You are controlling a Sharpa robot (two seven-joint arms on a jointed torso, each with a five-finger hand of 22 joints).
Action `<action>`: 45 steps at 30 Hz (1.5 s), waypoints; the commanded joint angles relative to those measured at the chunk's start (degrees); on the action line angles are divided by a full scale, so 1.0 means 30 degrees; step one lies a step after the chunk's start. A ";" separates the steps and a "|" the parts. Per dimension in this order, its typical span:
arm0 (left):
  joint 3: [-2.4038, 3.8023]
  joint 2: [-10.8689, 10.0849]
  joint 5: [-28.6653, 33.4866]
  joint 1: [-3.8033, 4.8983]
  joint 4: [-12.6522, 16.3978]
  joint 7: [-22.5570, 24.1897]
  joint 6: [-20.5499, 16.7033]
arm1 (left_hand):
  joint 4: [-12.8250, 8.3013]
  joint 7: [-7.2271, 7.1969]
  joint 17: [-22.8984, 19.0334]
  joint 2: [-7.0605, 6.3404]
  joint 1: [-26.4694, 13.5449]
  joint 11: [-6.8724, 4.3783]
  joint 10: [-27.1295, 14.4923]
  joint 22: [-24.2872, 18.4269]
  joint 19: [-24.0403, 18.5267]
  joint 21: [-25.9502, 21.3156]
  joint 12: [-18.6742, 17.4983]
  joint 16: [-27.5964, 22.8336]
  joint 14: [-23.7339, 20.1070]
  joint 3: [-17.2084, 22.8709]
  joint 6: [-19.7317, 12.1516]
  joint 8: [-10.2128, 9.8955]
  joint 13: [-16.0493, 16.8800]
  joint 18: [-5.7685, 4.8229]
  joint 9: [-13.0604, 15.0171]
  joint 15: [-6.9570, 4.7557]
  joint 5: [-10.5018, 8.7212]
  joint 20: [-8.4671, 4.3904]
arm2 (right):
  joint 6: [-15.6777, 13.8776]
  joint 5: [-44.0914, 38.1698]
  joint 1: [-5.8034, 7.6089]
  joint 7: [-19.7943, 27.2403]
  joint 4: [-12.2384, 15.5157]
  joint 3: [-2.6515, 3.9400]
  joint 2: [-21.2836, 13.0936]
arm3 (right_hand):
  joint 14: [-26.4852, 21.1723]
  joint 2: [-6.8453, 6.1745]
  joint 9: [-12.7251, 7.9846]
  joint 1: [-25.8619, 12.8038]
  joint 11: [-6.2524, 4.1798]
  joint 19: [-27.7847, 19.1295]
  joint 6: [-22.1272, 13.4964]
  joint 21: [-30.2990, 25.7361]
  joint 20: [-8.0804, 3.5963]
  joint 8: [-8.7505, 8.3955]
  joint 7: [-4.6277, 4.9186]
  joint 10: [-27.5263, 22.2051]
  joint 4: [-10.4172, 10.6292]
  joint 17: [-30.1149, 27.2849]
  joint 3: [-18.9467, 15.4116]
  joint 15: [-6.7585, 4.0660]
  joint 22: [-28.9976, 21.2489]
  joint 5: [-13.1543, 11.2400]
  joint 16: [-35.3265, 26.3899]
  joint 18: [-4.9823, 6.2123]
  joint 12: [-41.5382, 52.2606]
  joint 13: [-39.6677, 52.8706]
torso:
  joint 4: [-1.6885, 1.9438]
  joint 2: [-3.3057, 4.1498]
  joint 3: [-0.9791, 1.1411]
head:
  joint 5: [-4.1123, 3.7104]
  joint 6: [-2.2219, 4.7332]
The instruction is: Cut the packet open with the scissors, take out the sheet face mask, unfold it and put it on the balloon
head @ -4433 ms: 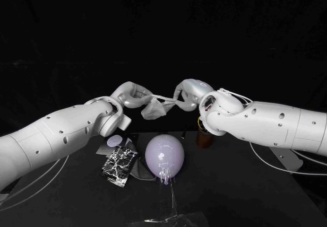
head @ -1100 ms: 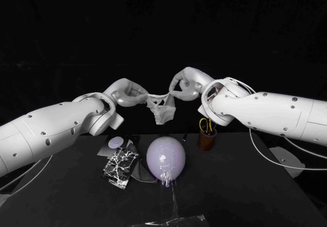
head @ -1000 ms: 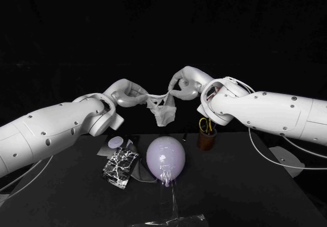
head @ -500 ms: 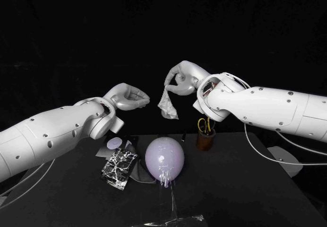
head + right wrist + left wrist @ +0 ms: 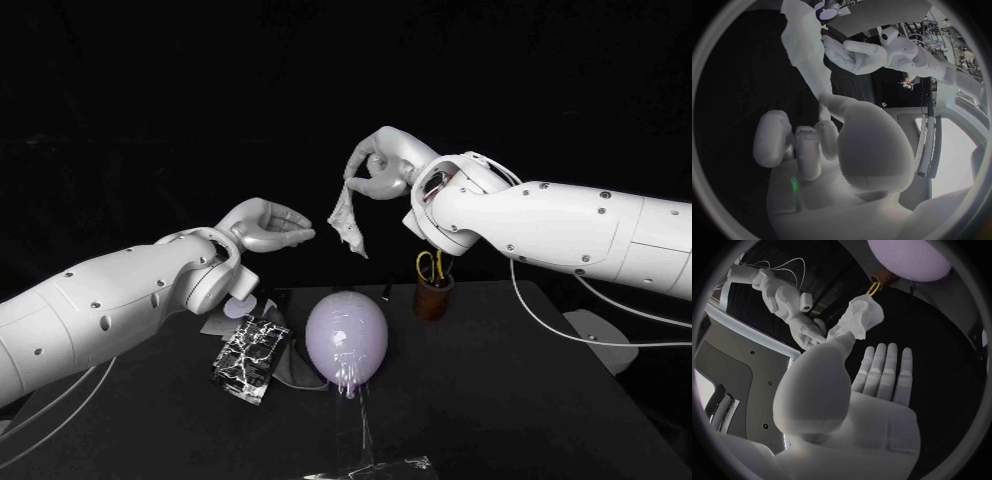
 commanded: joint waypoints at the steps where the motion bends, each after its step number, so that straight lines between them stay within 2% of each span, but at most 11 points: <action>1: 0.0010 0.0009 0.1503 -0.0443 -0.0056 0.0616 0.0588 | -0.0025 -0.0082 -0.0058 0.0132 0.0386 0.0071 -0.0077 0.0026 -0.0118 -0.0093 0.0085 -0.0190 -0.0163 -0.0329 -0.0067 0.0024 0.0028 -0.0222 -0.0022 0.0124 0.0095 -0.0031 | -0.1033 0.0007 0.0030 -0.0600 -0.0078 0.0029 0.0209 | 0.2031 0.0236 0.0195 0.0057 -0.0013 0.0130 0.0128 -0.0107 0.0019 0.0148 -0.0029 0.0210 -0.0045 0.5028 0.0024 -0.0069 0.3352 0.0057 0.0120 -0.0184 0.0000 0.1750 | 0.0023 0.0022 -0.0005 | -0.0027 0.0053; 8: 0.0019 0.0184 0.2699 -0.1439 -0.0151 0.1223 0.0448 | -0.0757 -0.0338 -0.0041 0.0881 0.2167 -0.0280 0.0481 0.0154 0.0497 0.0193 0.0273 -0.0070 0.0261 0.0431 0.0629 0.0408 0.0057 -0.0041 -0.0029 -0.0121 0.0117 -0.0082 | -0.1653 0.0445 0.0030 -0.0674 -0.0162 0.0035 0.0537 | 0.2031 0.0241 0.0194 0.0060 -0.0012 0.0103 0.0124 -0.0209 0.0018 0.0146 -0.0026 0.0187 -0.0057 0.5028 0.0028 -0.0071 0.3329 0.0057 0.0120 -0.0167 -0.0047 0.1713 | 0.0036 0.0010 -0.0042 | -0.0029 0.0094; 15: 0.0029 0.0481 0.2784 -0.1796 -0.0181 0.1476 0.0613 | -0.0848 -0.0336 -0.0038 0.0733 0.2316 -0.0370 0.0548 0.0213 0.0956 0.0418 0.0193 -0.0031 0.0418 0.0846 0.0757 0.0436 0.0008 0.0226 -0.0124 -0.0178 0.0096 -0.0088 | -0.1897 0.0533 0.0020 -0.0687 -0.0201 0.0037 0.0708 | 0.2031 0.0243 0.0193 0.0063 -0.0011 0.0103 0.0121 -0.0211 0.0017 0.0144 -0.0024 0.0197 -0.0066 0.5028 0.0032 -0.0072 0.3328 0.0058 0.0120 -0.0166 -0.0028 0.1730 | 0.0016 -0.0007 -0.0029 | 0.0112 0.0138; 20: 0.0043 0.0891 0.3299 -0.2137 -0.0535 0.1559 0.0447 | -0.0211 -0.0204 -0.0267 0.0071 0.1127 -0.0464 -0.0626 0.0068 0.0708 0.0196 -0.0106 -0.0572 -0.0436 -0.0089 0.0120 0.0113 -0.0068 0.0305 -0.0363 0.0055 0.0086 -0.0059 | -0.2140 0.0598 -0.0006 -0.0646 -0.0381 0.0045 0.1160 | 0.2031 0.0248 0.0192 0.0070 -0.0011 0.0092 0.0117 -0.0256 0.0016 0.0143 -0.0022 0.0190 -0.0081 0.5028 0.0038 -0.0075 0.3318 0.0059 0.0120 -0.0158 -0.0042 0.1720 | -0.0006 0.0010 0.0008 | 0.0160 0.0274; 28: 0.0070 0.1839 0.3808 -0.2466 -0.1404 0.2001 -0.0472 | 0.0374 -0.0532 -0.1074 0.0407 0.0983 -0.0737 -0.2396 -0.0090 -0.1389 -0.0780 -0.0029 -0.0905 -0.2869 -0.2043 -0.0581 -0.0174 -0.0037 0.0099 -0.0677 0.0607 0.0086 -0.0064 | -0.2369 0.0640 -0.0022 -0.0697 -0.0947 0.0085 0.2006 | 0.2031 0.0254 0.0191 0.0076 -0.0010 0.0083 0.0114 -0.0294 0.0015 0.0141 -0.0020 0.0194 -0.0095 0.5028 0.0045 -0.0077 0.3310 0.0059 0.0120 -0.0151 -0.0033 0.1729 | -0.0007 0.0036 -0.0038 | 0.0123 0.0326; 29: 0.0075 0.1956 0.3778 -0.2487 -0.1488 0.2100 -0.0629 | 0.0466 -0.0730 -0.1808 0.0482 0.1059 -0.1038 -0.3076 -0.0258 -0.3187 -0.1330 -0.0037 -0.0941 -0.5053 -0.2486 -0.1102 -0.0455 -0.0068 -0.0027 -0.0834 0.0842 0.0115 -0.0072 | -0.2379 0.0645 -0.0023 -0.0706 -0.0999 0.0090 0.2093 | 0.2031 0.0254 0.0191 0.0076 -0.0010 0.0083 0.0114 -0.0294 0.0015 0.0141 -0.0020 0.0194 -0.0095 0.5028 0.0045 -0.0077 0.3310 0.0059 0.0120 -0.0151 -0.0033 0.1729 | -0.0007 0.0039 -0.0044 | 0.0119 0.0331; 31: 0.0098 0.2235 0.3703 -0.2526 -0.1673 0.2387 -0.1089 | 0.0608 -0.1109 -0.2509 0.0772 0.1508 -0.1637 -0.4809 -0.0383 -0.5234 -0.1914 -0.0131 -0.1146 -0.6984 -0.3532 -0.2723 -0.1040 -0.0113 -0.0114 -0.1549 0.1024 0.0078 -0.0091 | -0.2372 0.0661 -0.0025 -0.0734 -0.1135 0.0101 0.2319 | 0.2031 0.0254 0.0191 0.0076 -0.0010 0.0083 0.0114 -0.0294 0.0015 0.0141 -0.0020 0.0194 -0.0095 0.5028 0.0045 -0.0077 0.3310 0.0059 0.0120 -0.0151 -0.0033 0.1729 | -0.0022 0.0034 -0.0056 | 0.0139 0.0338; 32: 0.0116 0.2330 0.3706 -0.2539 -0.1735 0.2518 -0.1319 | 0.0740 -0.1358 -0.2845 0.0927 0.1799 -0.1946 -0.7086 -0.0479 -0.6416 -0.2226 -0.0277 -0.1201 -0.7929 -0.4268 -0.3664 -0.1370 -0.0242 -0.0131 -0.1949 0.0956 0.0087 -0.0098 | -0.2365 0.0674 -0.0026 -0.0741 -0.1197 0.0105 0.2422 | 0.2031 0.0258 0.0191 0.0079 -0.0010 0.0071 0.0112 -0.0343 0.0014 0.0140 -0.0018 0.0194 -0.0104 0.5028 0.0049 -0.0079 0.3299 0.0061 0.0120 -0.0143 -0.0034 0.1730 | -0.0024 0.0027 -0.0050 | 0.0153 0.0345; 36: 0.0182 0.2524 0.4040 -0.2589 -0.1887 0.3130 -0.2323 | 0.1210 -0.1815 -0.3449 0.1192 0.2799 -0.2398 -1.1136 -0.0535 -0.7531 -0.2527 -0.0461 -0.1288 -0.9590 -0.6270 -0.6172 -0.2187 -0.0473 -0.0118 -0.3017 0.0766 0.0141 -0.0101 | -0.2331 0.0752 -0.0041 -0.0746 -0.1359 0.0112 0.2759 | 0.2031 0.0260 0.0190 0.0080 -0.0009 0.0064 0.0110 -0.0369 0.0013 0.0139 -0.0017 0.0194 -0.0108 0.5028 0.0051 -0.0079 0.3293 0.0061 0.0120 -0.0138 -0.0034 0.1731 | -0.0028 0.0013 -0.0035 | 0.0217 0.0383; 40: 0.0222 0.2602 0.5104 -0.2632 -0.2060 0.3963 -0.3538 | 0.1314 -0.2089 -0.3808 0.1142 0.3409 -0.2665 -1.3232 -0.0529 -0.7859 -0.2585 -0.0618 -0.1328 -1.0557 -0.7734 -0.8413 -0.2838 -0.0600 -0.0005 -0.3991 0.0637 0.0118 -0.0116 | -0.2293 0.0805 -0.0065 -0.0713 -0.1500 0.0116 0.3115 | 0.2031 0.0265 0.0189 0.0084 -0.0008 0.0065 0.0106 -0.0370 0.0012 0.0137 -0.0014 0.0185 -0.0121 0.5028 0.0057 -0.0081 0.3292 0.0062 0.0120 -0.0137 -0.0054 0.1717 | -0.0003 0.0000 -0.0013 | 0.0212 0.0412; 45: 0.0254 0.2657 0.6152 -0.2660 -0.2208 0.4707 -0.4396 | 0.1295 -0.1961 -0.3614 0.1531 0.3633 -0.2563 -1.2874 -0.0486 -0.7699 -0.2517 -0.0526 -0.1150 -0.9925 -0.7697 -0.8543 -0.2861 -0.0529 0.0135 -0.4034 0.0641 0.0107 -0.0120 | -0.2313 0.0841 -0.0091 -0.0677 -0.1690 0.0119 0.3517 | 0.2031 0.0265 0.0189 0.0084 -0.0008 0.0065 0.0106 -0.0370 0.0012 0.0137 -0.0014 0.0185 -0.0121 0.5028 0.0057 -0.0081 0.3292 0.0062 0.0120 -0.0137 -0.0054 0.1717 | 0.0021 0.0018 -0.0031 | 0.0120 0.0461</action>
